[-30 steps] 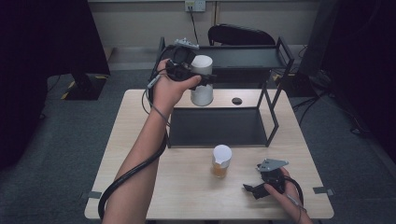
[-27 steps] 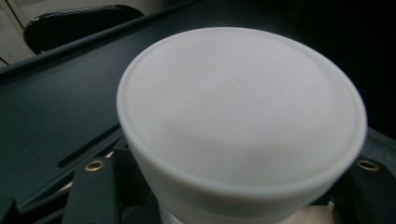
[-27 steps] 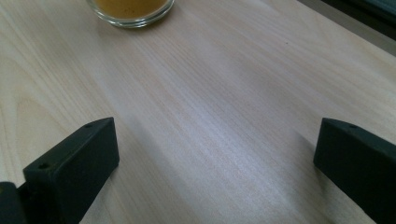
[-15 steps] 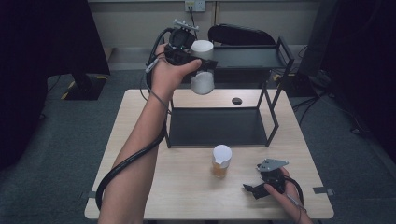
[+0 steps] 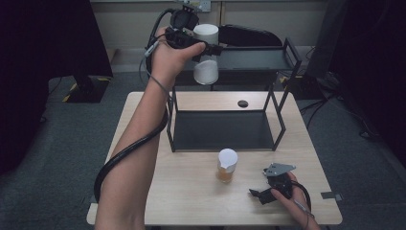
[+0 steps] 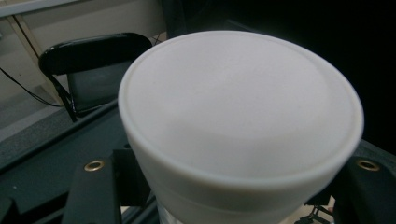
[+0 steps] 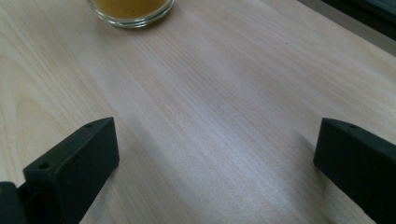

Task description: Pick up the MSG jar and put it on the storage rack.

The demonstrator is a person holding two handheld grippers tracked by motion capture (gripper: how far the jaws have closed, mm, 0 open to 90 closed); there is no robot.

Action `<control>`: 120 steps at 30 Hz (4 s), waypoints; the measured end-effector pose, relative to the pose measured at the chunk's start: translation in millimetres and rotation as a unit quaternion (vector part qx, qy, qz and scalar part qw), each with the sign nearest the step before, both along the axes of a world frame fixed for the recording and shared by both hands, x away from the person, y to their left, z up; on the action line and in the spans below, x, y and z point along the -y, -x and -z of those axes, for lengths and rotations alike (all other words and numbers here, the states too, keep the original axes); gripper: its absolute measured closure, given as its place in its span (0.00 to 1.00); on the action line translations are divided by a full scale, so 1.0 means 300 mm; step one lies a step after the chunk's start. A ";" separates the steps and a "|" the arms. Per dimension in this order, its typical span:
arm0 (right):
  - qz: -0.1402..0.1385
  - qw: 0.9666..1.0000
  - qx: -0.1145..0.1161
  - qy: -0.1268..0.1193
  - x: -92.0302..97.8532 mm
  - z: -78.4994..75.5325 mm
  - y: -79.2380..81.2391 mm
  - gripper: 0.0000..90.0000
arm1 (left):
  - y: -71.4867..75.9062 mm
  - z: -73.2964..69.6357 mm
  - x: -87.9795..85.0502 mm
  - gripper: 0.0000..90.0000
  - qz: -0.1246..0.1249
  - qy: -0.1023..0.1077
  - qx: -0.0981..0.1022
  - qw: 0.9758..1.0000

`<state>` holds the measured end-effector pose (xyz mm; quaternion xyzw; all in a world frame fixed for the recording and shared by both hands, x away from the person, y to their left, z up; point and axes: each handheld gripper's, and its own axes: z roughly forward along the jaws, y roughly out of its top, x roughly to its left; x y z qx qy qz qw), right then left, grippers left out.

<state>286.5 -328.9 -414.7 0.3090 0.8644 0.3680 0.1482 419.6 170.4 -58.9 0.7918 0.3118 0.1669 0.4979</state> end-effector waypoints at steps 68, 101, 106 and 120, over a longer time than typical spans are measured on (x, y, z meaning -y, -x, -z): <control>0.000 1.000 -0.001 0.000 0.000 0.000 0.000 0.00 | -0.120 0.066 0.031 0.04 -0.063 0.004 0.033 0.997; 0.000 1.000 0.000 0.000 0.000 -0.001 0.000 0.00 | 0.070 0.307 -0.073 0.01 -0.008 0.034 0.028 0.999; 0.000 1.000 0.000 0.000 0.000 0.000 0.000 0.00 | 0.084 0.351 -0.080 0.01 -0.003 0.035 0.023 0.999; 0.000 1.000 0.000 0.000 0.000 0.000 0.000 0.00 | 0.116 0.492 -0.116 0.01 0.012 0.027 0.008 1.000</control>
